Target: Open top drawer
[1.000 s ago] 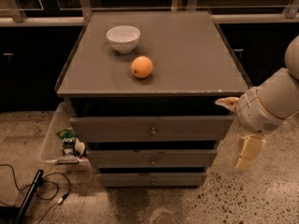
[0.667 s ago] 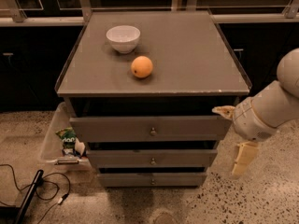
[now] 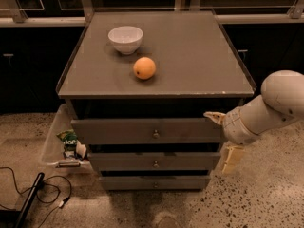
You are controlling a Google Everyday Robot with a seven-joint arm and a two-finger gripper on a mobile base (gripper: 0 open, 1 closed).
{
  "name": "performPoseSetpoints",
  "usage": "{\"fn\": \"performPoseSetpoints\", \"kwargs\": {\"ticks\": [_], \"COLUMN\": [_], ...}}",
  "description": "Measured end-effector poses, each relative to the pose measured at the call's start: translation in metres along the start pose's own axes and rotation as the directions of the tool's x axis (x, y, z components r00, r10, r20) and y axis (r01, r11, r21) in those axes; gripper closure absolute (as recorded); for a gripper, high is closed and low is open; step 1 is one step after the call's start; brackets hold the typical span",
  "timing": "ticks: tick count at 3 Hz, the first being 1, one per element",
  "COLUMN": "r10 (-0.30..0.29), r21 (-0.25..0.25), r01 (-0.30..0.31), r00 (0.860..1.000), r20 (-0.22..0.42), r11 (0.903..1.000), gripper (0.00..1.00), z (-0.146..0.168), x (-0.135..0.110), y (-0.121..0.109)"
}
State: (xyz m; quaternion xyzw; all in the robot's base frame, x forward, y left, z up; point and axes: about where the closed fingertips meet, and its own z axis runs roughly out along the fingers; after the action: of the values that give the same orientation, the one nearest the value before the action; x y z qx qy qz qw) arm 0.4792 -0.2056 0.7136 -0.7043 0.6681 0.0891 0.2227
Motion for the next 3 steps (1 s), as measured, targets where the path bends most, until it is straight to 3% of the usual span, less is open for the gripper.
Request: {"fn": "performPoseSetpoints", "kwargs": {"ticks": [2,3], "r10": [-0.073,-0.068], "r21": [0.030,0.022], "r01": [0.072,0.066], "r00": [0.997,0.996], "r20": [0.032,0.058], "r11": [0.9970,0.9976], "gripper": [0.00,0.00], "z": [0.038,0.060], "x": [0.008,0.015], "y": [-0.045,-0.059]}}
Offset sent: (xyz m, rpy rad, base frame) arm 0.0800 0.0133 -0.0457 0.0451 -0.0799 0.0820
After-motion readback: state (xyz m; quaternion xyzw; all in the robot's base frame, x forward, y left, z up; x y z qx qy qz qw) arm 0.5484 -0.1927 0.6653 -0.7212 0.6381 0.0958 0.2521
